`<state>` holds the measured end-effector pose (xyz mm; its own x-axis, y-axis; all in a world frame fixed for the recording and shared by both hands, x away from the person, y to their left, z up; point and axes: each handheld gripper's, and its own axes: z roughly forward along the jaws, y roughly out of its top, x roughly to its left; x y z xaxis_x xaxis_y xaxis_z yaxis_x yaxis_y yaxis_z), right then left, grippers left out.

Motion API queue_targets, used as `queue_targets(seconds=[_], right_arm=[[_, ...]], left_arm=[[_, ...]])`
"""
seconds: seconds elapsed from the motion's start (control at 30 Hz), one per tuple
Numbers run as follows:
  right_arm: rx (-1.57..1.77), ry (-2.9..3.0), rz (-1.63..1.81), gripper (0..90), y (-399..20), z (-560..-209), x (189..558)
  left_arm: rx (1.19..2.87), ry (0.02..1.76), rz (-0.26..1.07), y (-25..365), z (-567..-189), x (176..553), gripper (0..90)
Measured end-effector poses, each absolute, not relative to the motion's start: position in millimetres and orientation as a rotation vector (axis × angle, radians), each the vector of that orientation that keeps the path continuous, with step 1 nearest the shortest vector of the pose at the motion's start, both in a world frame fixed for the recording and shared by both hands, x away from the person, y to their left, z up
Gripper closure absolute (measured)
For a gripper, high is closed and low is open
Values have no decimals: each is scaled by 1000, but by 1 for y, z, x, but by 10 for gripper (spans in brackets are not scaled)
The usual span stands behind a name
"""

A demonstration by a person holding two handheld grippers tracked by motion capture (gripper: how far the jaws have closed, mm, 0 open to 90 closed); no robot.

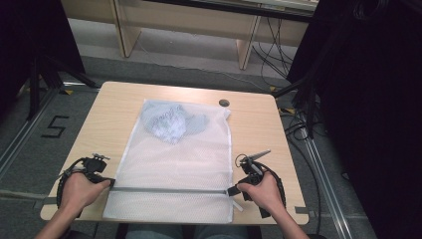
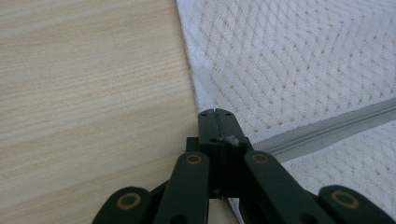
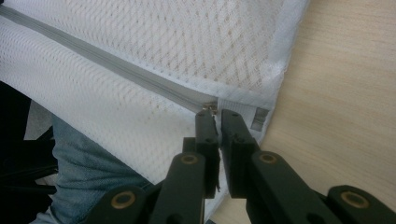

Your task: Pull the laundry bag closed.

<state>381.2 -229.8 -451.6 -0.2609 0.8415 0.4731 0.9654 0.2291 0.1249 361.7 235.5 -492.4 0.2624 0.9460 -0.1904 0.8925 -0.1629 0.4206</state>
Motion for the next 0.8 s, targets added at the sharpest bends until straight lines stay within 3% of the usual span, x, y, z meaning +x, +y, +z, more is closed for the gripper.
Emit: queue_targets(seconds=[0.4,0.73,0.8], right_arm=[[-1638,-2254,-609,859,-234,-457,383],[-1822,-2238,-715,769,-254,-452,381],[-1880,-2204,-754,714,-257,-454,381]], left_arm=[[2072,1655,185,235,-494,361,897],[2085,1636,202,234,-492,359,851],[2105,1617,217,237,-490,358,835]])
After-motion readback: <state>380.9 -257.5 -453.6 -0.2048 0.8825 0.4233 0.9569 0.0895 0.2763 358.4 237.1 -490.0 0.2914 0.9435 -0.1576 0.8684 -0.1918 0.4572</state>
